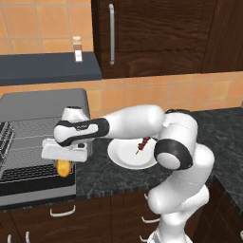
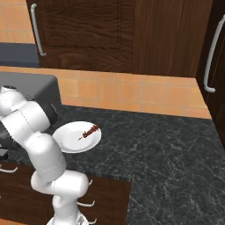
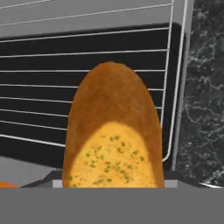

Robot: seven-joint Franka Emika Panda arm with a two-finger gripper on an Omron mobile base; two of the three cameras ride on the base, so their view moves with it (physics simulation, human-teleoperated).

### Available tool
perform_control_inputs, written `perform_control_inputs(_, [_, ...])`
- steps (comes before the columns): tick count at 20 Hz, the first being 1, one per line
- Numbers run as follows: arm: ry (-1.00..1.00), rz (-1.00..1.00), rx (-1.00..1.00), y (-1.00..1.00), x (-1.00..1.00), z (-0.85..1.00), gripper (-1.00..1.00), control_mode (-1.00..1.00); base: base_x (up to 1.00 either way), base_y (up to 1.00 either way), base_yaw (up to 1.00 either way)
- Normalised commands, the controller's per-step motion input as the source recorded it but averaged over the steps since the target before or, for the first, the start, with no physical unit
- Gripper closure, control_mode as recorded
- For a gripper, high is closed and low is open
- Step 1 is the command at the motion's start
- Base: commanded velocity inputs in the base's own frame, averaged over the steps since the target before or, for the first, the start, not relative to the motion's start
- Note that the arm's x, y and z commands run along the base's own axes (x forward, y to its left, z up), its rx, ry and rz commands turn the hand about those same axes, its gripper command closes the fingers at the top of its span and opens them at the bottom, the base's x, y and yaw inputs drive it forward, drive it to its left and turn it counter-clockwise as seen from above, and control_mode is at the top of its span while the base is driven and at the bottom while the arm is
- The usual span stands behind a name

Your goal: Pick up the kebab skewer and baguette bread, and place them inside the toaster oven. Close the toaster oven door and start by setting the timer.

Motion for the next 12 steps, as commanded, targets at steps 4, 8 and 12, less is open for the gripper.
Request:
perform_control_inputs(4, [0.02, -0.03, -0.15, 0.49, 0.35, 0.0, 1.0, -1.0, 0.0, 0.0, 0.0])
perform_control_inputs(8, [0.0, 0.0, -0.19, 0.15, 0.3, 0.0, 1.0, -1.0, 0.0, 0.0, 0.0])
perform_control_inputs(12, [0.02, 0.0, -0.02, 0.02, 0.32, -0.04, 1.0, -1.0, 0.0, 0.0, 0.0])
